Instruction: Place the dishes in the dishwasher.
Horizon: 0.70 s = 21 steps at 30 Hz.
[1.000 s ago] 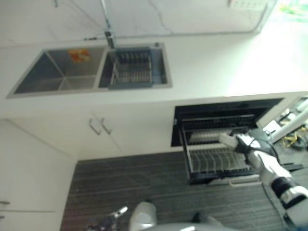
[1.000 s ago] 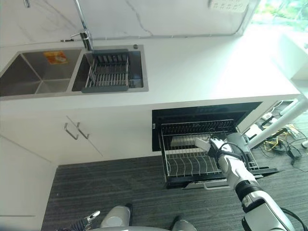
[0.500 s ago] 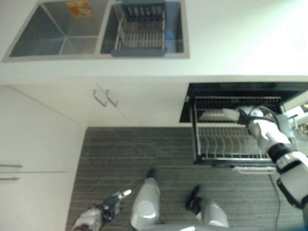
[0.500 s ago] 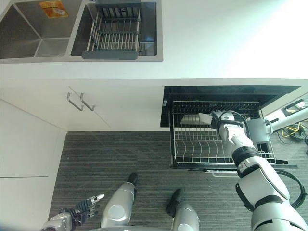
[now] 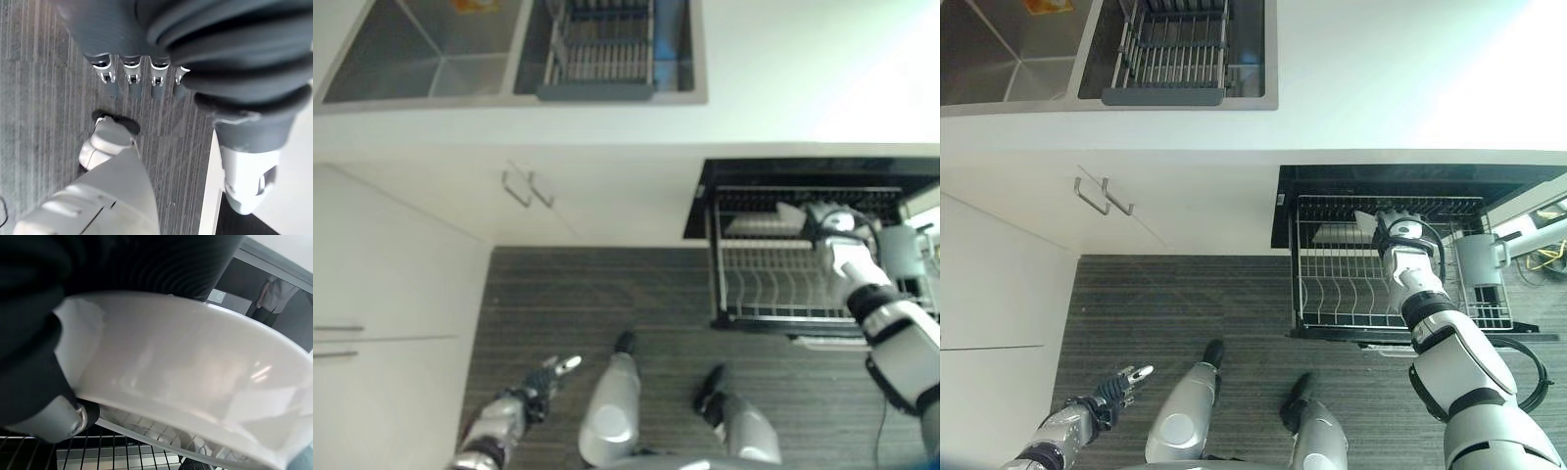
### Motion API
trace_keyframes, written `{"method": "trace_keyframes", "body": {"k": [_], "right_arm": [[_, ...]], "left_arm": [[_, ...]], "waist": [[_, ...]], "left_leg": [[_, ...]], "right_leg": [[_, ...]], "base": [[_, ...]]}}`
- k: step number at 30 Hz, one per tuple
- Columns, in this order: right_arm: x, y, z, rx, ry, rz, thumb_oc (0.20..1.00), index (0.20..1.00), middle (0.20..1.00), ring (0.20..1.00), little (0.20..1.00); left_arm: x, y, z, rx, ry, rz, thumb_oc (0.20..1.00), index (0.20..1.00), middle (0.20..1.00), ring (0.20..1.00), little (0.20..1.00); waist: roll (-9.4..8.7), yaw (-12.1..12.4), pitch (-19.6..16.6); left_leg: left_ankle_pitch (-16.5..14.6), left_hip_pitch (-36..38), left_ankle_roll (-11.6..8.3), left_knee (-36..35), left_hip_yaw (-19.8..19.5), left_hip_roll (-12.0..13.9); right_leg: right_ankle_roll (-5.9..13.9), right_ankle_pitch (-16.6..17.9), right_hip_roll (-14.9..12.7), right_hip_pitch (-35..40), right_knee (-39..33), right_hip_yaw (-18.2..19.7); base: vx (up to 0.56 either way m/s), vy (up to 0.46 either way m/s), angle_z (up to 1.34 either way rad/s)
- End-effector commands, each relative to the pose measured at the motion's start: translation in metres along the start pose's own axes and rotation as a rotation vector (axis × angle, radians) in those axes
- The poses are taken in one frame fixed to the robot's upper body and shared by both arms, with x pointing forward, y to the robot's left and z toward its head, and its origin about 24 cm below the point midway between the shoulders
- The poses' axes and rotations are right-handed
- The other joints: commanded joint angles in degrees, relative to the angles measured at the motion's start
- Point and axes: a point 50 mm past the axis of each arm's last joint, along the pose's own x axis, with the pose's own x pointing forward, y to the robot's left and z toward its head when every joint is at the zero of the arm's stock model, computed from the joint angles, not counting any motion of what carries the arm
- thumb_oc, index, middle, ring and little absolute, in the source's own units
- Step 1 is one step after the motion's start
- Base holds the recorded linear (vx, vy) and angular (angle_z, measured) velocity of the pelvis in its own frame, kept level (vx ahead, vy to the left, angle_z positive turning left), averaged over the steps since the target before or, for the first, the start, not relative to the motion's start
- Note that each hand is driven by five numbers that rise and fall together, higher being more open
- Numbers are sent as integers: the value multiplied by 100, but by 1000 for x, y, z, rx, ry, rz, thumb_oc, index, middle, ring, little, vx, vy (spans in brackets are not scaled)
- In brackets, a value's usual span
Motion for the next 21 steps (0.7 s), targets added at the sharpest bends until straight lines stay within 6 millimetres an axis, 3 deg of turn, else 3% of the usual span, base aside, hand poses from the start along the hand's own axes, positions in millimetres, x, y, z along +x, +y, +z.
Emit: {"method": "trace_keyframes", "body": {"k": [1, 5, 9, 11, 21], "right_arm": [[11, -35, -9, -33, 50, -151, 200, 200, 200, 200, 200], [11, -38, 1, -25, 18, -173, 200, 200, 200, 200, 200], [10, -43, 31, -28, -89, -202, 200, 200, 200, 200, 200], [9, -40, 36, -11, -94, -185, 200, 200, 200, 200, 200], [4, -9, 20, -19, -4, -81, 200, 200, 200, 200, 200]], "left_arm": [[-5, 4, -2, 50, -26, 10, 1000, 1000, 1000, 1000, 1000], [-4, 0, -5, 32, -32, 7, 1000, 1000, 1000, 1000, 1000], [-3, -4, -3, 41, -44, -7, 1000, 1000, 1000, 1000, 1000], [-2, -4, -3, 43, -41, -4, 1000, 1000, 1000, 1000, 1000], [-5, 5, -4, 31, -35, 26, 1000, 1000, 1000, 1000, 1000]], "waist": [[-82, 120, -266], [-82, 128, -274], [-204, 175, -336], [-238, 187, -354], [-290, 236, -267]], "left_leg": [[-114, -22, -87, -86, 244, 135], [-125, -34, -97, -86, 260, 127], [-163, 61, -110, -86, 272, 157], [-169, 78, -114, -86, 261, 163], [-153, 37, -101, -86, 255, 192]], "right_leg": [[517, -131, -328, 88, -98, 593], [494, -144, -343, 56, -98, 581], [478, -163, -303, 156, -98, 527], [474, -168, -283, 178, -98, 526], [479, -145, -245, 169, -98, 501]], "base": [[-82, 78, 6], [-35, 53, 8], [31, -11, -1], [71, -32, 1], [16, -30, 0]]}}
